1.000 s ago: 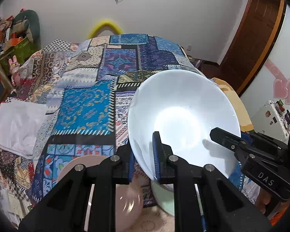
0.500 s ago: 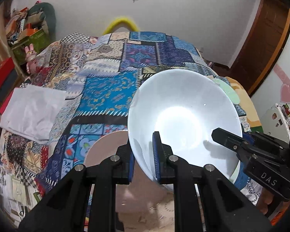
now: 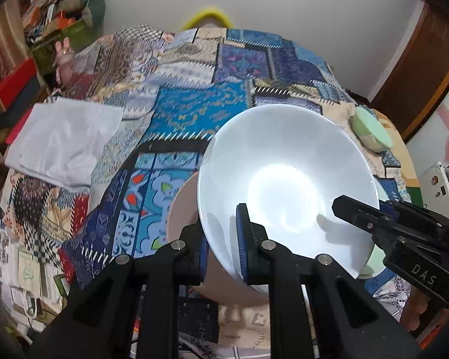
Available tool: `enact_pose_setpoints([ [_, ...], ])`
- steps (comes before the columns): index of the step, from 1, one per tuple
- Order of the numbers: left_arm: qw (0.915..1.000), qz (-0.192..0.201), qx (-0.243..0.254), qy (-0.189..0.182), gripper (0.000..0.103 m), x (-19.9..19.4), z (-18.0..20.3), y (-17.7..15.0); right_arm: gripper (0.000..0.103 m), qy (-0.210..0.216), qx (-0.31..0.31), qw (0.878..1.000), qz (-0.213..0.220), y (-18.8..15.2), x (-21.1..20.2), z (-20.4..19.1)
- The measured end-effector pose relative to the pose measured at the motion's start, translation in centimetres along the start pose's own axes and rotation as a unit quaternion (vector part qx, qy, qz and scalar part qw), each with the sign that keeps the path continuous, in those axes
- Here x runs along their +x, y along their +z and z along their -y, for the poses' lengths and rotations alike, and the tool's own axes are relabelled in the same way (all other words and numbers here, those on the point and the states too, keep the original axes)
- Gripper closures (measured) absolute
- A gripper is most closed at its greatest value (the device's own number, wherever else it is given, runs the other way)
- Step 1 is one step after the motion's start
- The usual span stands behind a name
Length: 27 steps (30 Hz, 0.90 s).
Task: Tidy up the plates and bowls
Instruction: 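Lower the black-spotted white bowl into the pale pink bowl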
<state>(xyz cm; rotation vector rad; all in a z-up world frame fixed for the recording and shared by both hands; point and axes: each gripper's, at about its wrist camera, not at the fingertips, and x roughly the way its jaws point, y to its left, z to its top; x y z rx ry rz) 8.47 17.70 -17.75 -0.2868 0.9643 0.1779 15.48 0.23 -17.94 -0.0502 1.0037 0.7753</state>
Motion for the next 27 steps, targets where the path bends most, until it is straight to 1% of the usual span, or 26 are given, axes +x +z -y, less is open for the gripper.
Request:
enact_pose_setpoints([
  [7, 0.9996, -0.023, -0.014, 0.002, 0.087, 1.6, -1.9, -1.3, 0.082, -0.001, -0.003, 1.000, -0.023, -0.7, 1.7, -0.6],
  [12, 0.9992, -0.034, -0.022, -0.006, 0.087, 2.4, -3.0, -1.8, 0.082, -0.001, -0.003, 0.999, -0.039, -1.0, 2.8, -0.9],
  [17, 0.9990, -0.041, -0.017, -0.002, 0.087, 3.1, -3.3, -2.1, 0.082, -0.002, -0.002, 0.999, -0.051, -1.4, 3.6, -0.9],
  [21, 0.9988, -0.043, -0.016, -0.013, 0.088, 3.4, -3.6, -2.0, 0.082, -0.009, -0.005, 0.998, -0.064, -1.6, 4.0, -0.8],
  [24, 0.9983, -0.051, -0.017, -0.022, 0.090, 4.0, -3.7, -2.1, 0.079, -0.003, -0.006, 0.998, -0.065, -1.5, 3.7, -0.6],
  [27, 0.9986, -0.050, -0.011, -0.015, 0.089, 4.2, -3.5, -2.1, 0.079, -0.005, -0.011, 0.998, -0.066, -1.4, 3.5, -0.6],
])
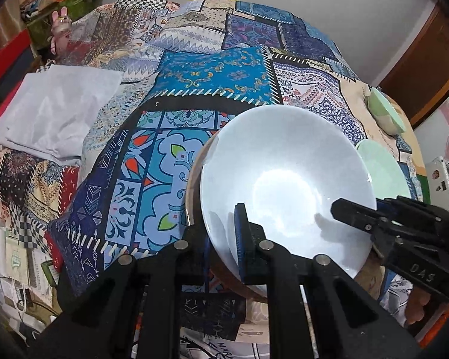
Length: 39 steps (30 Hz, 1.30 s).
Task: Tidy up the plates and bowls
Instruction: 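Lower the black-spotted white bowl into the pale pink bowl, then open both grippers and release the white bowl inside the pink bowl, then reach both grippers to the mint-green bowl rim and close them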
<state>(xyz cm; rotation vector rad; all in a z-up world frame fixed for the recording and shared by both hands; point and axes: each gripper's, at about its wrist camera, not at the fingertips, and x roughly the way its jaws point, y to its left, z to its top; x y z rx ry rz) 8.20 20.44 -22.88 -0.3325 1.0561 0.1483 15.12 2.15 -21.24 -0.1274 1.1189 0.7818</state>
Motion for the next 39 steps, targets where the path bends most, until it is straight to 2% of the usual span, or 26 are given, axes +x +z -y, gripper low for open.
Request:
enact_pose_setpoints([
  [7, 0.9997, 0.001, 0.015, 0.019, 0.089, 0.1, 0.8, 0.0, 0.079, 0.012, 0.009, 1.000, 0.005, -0.2, -0.8, 0.7],
  [10, 0.9993, 0.002, 0.026, 0.026, 0.089, 0.1, 1.1, -0.1, 0.078, -0.005, 0.004, 1.000, 0.011, -0.4, -1.5, 0.8],
  [14, 0.9989, 0.003, 0.035, 0.032, 0.087, 0.0, 1.6, 0.0, 0.078, -0.002, 0.002, 1.000, 0.022, -0.7, -2.5, 1.6],
  [19, 0.9972, -0.001, 0.049, 0.057, 0.085, -0.1, 2.4, 0.1, 0.078, -0.003, 0.009, 0.999, 0.034, -1.0, -3.9, 2.9],
  [26, 0.9971, -0.003, 0.036, 0.067, 0.068, -0.7, 2.8, 0.8, 0.074, -0.015, 0.020, 0.998, 0.058, -1.4, -6.3, 5.5],
  [30, 0.9959, 0.027, 0.043, 0.074, 0.053, -2.4, 3.5, 1.4, 0.071, -0.027, 0.032, 0.996, 0.075, -1.6, -7.9, 7.6],
  [35, 0.9942, 0.052, 0.057, 0.075, 0.046, -4.1, 5.6, 2.9, 0.064, -0.056, 0.046, 0.993, 0.095, -1.6, -10.0, 11.0],
  [39, 0.9913, 0.083, 0.077, 0.068, 0.034, -5.0, 8.5, 4.0, 0.058, -0.082, 0.063, 0.989, 0.110, -1.3, -11.8, 14.0],
])
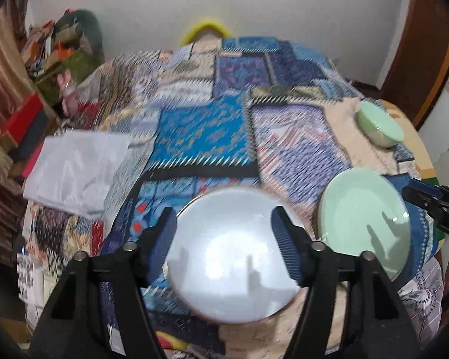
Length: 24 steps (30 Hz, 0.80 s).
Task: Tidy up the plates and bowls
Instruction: 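Reach both grippers to the mint-green bowl rim and close them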
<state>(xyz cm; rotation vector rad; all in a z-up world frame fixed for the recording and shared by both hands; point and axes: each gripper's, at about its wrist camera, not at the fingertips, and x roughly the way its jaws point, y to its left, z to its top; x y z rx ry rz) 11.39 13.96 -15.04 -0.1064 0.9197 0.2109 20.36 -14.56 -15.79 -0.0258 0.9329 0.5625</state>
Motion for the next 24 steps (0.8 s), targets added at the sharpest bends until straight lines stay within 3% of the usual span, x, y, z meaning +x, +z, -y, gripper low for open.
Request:
enact_pose_setpoints([
  [9, 0.9968, 0.039, 0.051, -0.048, 0.018, 0.5, 7.7, 4.7, 0.058, -0.058, 0.049, 0.997, 0.035, 2.7, -2.0, 7.5],
  [16, 0.9943, 0.031, 0.064, -0.080, 0.016, 3.7, 12.3, 8.3, 0.058, -0.089, 0.076, 0.992, 0.050, 4.7, -1.7, 12.1],
  [24, 0.9933, 0.010, 0.082, -0.080, 0.016, 8.8, 15.6, 10.8, 0.058, -0.093, 0.096, 0.990, 0.035, 6.4, 2.1, 15.8],
])
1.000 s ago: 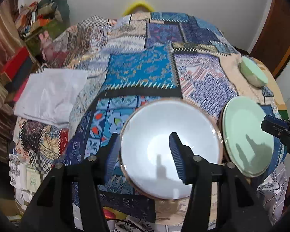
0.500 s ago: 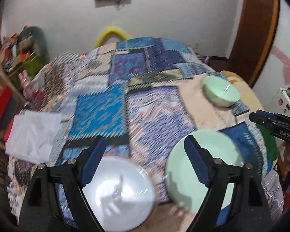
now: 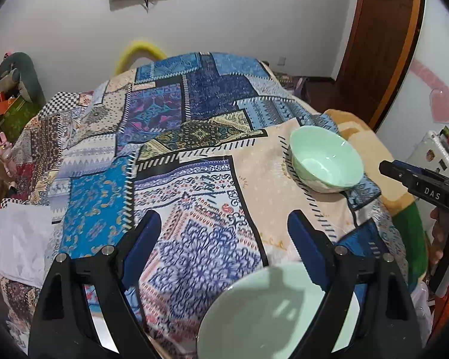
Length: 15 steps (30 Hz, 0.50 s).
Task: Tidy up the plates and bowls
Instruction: 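Reach both grippers to the mint-green bowl rim and close them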
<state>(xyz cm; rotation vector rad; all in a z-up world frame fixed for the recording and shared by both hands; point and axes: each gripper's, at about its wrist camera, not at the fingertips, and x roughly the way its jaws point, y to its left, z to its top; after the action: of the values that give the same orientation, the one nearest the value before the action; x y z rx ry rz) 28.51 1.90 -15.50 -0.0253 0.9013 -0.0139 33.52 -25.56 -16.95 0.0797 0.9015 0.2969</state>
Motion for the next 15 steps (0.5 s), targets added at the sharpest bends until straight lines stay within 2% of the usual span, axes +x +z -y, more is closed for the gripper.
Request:
enact_pose_setpoints([
  [6, 0.9998, -0.017, -0.006, -0.013, 0.016, 3.8, 0.5, 1.4, 0.058, 0.008, 0.019, 1.000, -0.022, 0.6, 3.7, 1.5],
  [11, 0.9998, -0.009, 0.003, -0.017, 0.017, 5.9, 1.5, 2.3, 0.081, 0.016, 0.024, 0.999, -0.046, 0.9, 6.0, 2.4],
  [15, 0.9995, -0.011, 0.010, -0.028, 0.026, 7.0, 2.4, 2.9, 0.083, 0.019, 0.019, 0.998, -0.049, 1.0, 6.8, 2.5],
])
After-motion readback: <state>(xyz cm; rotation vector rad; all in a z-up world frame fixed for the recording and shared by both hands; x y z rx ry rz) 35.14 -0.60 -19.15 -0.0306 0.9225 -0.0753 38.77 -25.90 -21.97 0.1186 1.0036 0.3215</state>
